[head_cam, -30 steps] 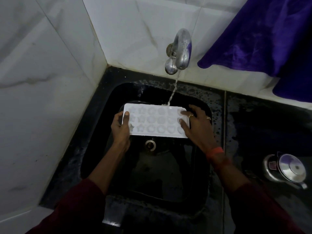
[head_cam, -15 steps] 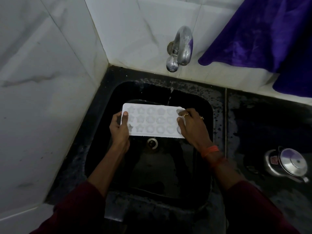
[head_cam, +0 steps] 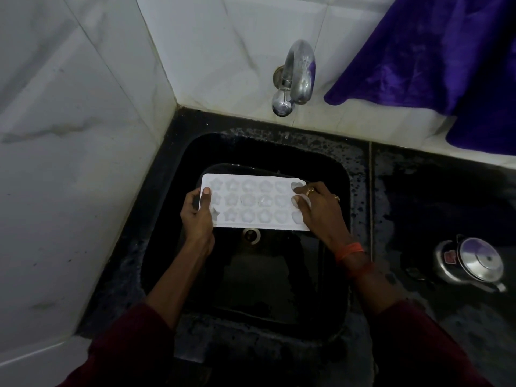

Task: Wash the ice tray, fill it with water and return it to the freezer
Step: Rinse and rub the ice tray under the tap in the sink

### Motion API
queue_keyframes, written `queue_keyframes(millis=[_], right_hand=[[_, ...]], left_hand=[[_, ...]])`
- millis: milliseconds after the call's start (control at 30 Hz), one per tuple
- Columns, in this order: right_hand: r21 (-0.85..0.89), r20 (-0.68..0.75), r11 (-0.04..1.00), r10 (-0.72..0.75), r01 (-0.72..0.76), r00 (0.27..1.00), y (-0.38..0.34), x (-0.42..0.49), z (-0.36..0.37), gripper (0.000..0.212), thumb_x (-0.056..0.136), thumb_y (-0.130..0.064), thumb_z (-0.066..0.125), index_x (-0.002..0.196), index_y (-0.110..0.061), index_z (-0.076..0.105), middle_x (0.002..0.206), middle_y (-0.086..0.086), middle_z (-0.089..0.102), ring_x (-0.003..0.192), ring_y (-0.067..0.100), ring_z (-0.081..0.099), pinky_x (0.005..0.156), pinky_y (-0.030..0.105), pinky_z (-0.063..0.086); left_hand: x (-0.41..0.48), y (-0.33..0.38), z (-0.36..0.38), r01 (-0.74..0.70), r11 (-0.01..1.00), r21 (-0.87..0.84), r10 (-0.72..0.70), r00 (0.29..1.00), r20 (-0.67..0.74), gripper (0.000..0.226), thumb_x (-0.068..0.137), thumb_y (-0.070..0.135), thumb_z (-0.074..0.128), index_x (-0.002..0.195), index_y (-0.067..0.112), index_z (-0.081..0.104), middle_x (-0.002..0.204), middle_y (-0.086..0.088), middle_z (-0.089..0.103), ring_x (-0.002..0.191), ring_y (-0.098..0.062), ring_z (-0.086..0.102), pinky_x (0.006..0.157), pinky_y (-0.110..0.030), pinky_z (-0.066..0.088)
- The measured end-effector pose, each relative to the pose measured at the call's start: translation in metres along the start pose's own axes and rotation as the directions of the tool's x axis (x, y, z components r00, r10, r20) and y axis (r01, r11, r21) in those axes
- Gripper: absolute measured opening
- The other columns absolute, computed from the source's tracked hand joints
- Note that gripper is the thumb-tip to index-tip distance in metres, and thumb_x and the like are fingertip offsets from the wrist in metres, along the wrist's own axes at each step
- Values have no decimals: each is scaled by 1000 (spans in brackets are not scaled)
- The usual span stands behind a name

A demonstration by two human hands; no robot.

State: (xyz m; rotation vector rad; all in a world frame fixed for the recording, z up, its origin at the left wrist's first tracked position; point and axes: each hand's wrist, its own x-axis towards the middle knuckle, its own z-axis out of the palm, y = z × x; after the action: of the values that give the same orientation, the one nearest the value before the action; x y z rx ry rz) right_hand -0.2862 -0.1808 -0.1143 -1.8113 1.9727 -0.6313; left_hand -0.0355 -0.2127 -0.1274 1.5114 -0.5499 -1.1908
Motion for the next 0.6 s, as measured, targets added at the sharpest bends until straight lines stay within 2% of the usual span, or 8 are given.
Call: queue_keyframes(millis=[133, 233, 300, 367, 500, 600], right_hand=[[-20, 18, 1000, -19, 19, 1000, -1, -3, -2, 32, 97, -18, 59, 128, -14, 66, 126, 8, 59, 114, 26, 61, 101, 39, 45], [-108, 37, 994, -3, 7, 999, -2, -3, -3, 37, 98, -32, 49, 124, -12, 66, 127, 6, 60, 112, 27, 62, 100, 43, 44], [-210, 34, 977, -36, 42, 999, -2, -5, -4, 47, 94, -39, 39, 113, -7, 68, 120, 9, 65, 103, 31, 66, 92, 46, 50], [-257, -13, 961, -108, 101, 994, 1, -7, -3, 43, 92, -36, 42, 104, -5, 70, 111, 11, 67, 91, 34, 68, 80, 47, 55], [-56, -76, 998, -40, 36, 996, -2, -17, -4, 26, 97, -32, 56, 120, -21, 63, 125, 0, 59, 108, 24, 64, 90, 42, 50], [2, -116, 1000, -26, 26, 993, 1, -28, 2, 18, 98, -32, 59, 114, -23, 61, 139, -4, 48, 116, 21, 60, 88, 41, 53]], left_hand=[[0, 1, 0, -21, 1000, 7, 20, 999, 26, 15, 100, 24, 60, 109, 12, 62, 102, -7, 70, 88, -19, 69, 70, -30, 61], [1, 1, 0, -19, 1000, 18, 19, 999, 28, 8, 98, 25, 62, 103, 19, 65, 111, -15, 71, 96, -27, 70, 80, -43, 60], [1, 1, 0, -21, 1000, 21, 20, 999, 35, 6, 98, 26, 64, 101, 21, 65, 112, -16, 71, 98, -29, 71, 81, -45, 60], [1, 0, -1, -22, 999, 35, 21, 999, 31, 8, 97, 27, 65, 101, 20, 65, 112, -15, 72, 99, -29, 71, 81, -45, 60], [-1, -4, -3, -21, 998, 52, 19, 999, 27, 11, 97, 28, 65, 102, 18, 65, 107, -9, 72, 97, -25, 70, 80, -40, 60], [-3, -5, -2, -25, 998, 56, 23, 999, 28, 15, 97, 28, 64, 106, 15, 64, 105, -5, 71, 93, -19, 69, 78, -35, 59]])
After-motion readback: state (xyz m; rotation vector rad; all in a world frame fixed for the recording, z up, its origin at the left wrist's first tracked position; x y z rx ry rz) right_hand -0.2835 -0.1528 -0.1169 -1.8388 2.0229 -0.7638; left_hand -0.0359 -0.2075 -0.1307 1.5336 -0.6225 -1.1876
